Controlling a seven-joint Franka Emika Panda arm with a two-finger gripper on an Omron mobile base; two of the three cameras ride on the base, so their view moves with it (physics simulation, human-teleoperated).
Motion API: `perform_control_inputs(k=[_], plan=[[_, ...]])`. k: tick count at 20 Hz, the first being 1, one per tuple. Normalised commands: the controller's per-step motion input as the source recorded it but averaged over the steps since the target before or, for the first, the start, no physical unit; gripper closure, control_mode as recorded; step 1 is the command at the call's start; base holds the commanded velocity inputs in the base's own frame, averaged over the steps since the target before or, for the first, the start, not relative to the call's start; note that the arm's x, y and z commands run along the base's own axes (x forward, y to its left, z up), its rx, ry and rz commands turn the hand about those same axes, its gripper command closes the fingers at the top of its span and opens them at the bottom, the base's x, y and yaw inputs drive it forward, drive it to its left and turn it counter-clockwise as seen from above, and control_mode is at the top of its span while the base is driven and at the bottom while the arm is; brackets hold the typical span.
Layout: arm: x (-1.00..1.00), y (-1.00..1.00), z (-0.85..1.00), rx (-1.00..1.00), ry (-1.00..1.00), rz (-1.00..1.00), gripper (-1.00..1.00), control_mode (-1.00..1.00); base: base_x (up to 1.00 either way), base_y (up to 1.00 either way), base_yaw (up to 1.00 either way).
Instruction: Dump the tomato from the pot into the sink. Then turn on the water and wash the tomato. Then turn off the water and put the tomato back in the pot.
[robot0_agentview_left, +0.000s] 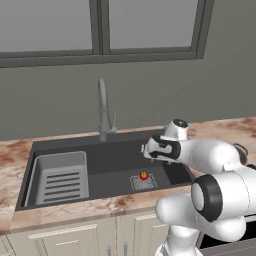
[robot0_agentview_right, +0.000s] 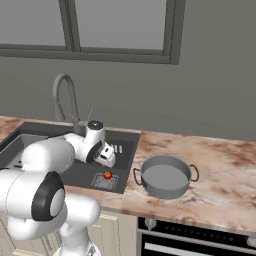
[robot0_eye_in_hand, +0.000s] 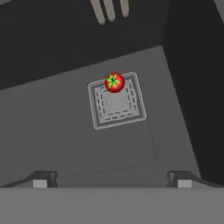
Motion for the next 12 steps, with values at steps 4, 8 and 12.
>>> perform_control_inputs(k=[4,8,12], plan=[[0.21,0.04,-0.33,-0.02,-0.01,0.10,-1.00,-1.00,0.00,0.00,0.00],[0.17,0.14,-0.28,-0.01,-0.03,0.11,-1.00,-1.00,0.00,0.00,0.00],[0.16,0.13,-0.24,-0.01,-0.06,0.09,-1.00,-1.00,0.00,0.00,0.00]])
